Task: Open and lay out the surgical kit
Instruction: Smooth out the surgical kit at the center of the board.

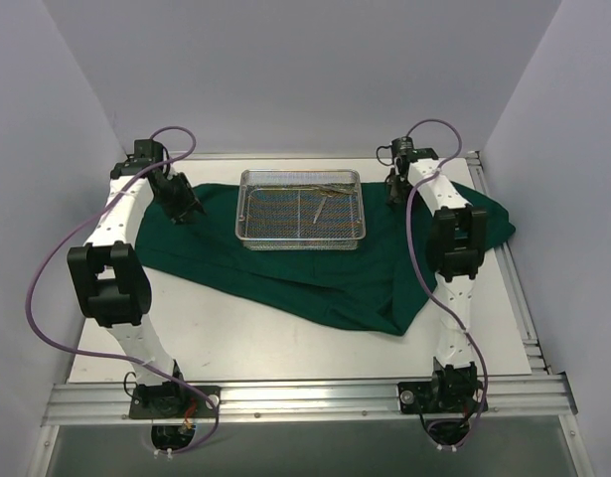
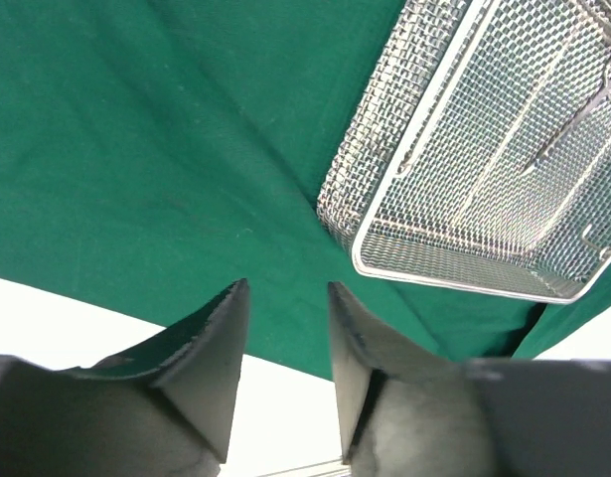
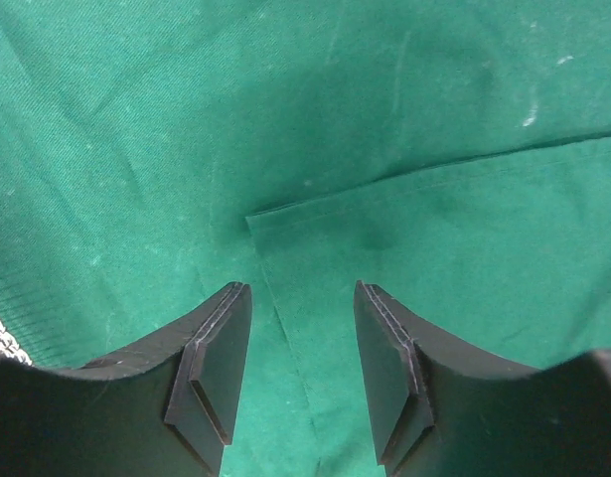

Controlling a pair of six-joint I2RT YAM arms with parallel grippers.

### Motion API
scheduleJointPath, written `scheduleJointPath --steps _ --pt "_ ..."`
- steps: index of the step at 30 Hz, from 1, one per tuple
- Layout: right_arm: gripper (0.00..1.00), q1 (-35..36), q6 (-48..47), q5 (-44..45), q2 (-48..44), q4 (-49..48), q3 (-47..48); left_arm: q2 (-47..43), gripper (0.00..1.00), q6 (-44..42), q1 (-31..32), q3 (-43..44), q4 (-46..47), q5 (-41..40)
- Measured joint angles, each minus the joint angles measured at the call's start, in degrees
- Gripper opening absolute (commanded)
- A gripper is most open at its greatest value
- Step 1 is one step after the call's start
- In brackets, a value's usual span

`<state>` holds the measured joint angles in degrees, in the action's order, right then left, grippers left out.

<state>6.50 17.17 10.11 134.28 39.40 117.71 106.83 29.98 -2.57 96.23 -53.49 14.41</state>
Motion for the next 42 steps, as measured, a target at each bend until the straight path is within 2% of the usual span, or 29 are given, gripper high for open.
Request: scheduleJointPath --steps 8,12,15,16,19,25,30,34,39,40,42 --pt "0.45 0.31 0.31 0.00 1.75 -0.87 -1.07 -0.44 0.52 -0.72 0.00 -0.63 0.13 2.12" --pt "0.38 0.28 0.55 0.07 2.89 -1.18 -1.05 -0.44 0.52 -0.87 0.00 -0.66 0.09 2.51" --pt "0.25 0.28 1.07 0.52 2.89 -1.31 -1.05 -0.44 0.52 -1.03 0.00 -0.66 0.11 2.58" --pt "0.14 0.26 1.29 0.74 2.91 -1.27 -1.05 -0.44 0.52 -1.11 0.00 -0.66 0.09 2.60" --pt "0.00 0.04 2.03 1.36 2.95 -1.16 -1.05 -0.44 0.51 -1.22 0.00 -0.66 0.09 2.71" --pt "0.00 -1.20 3.15 2.58 2.43 0.22 -1.88 -0.44 0.50 -1.92 -0.09 -0.66 -0.28 2.91" --pt "0.00 -5.35 5.81 3.08 -8.52 2.16 -17.81 -0.87 0.50 -3.34 -0.26 -0.63 -1.27 1.27" --pt "0.00 -15.87 9.09 4.90 -21.99 5.31 -31.80 -3.26 0.50 -4.11 -1.07 -1.92 -1.18 0.22" --pt "0.00 -30.01 12.90 12.04 -38.23 7.82 -45.88 -5.66 0.50 -4.33 -4.33 -5.57 -0.92 0.68" --pt "0.01 -31.28 13.42 12.87 -40.48 8.83 -48.15 -5.66 0.50 -4.33 -5.22 -5.99 -0.85 0.74" --pt "0.19 -32.98 14.36 13.42 -43.87 10.60 -51.17 -5.66 0.50 -4.35 -7.21 -6.84 -0.81 0.79"
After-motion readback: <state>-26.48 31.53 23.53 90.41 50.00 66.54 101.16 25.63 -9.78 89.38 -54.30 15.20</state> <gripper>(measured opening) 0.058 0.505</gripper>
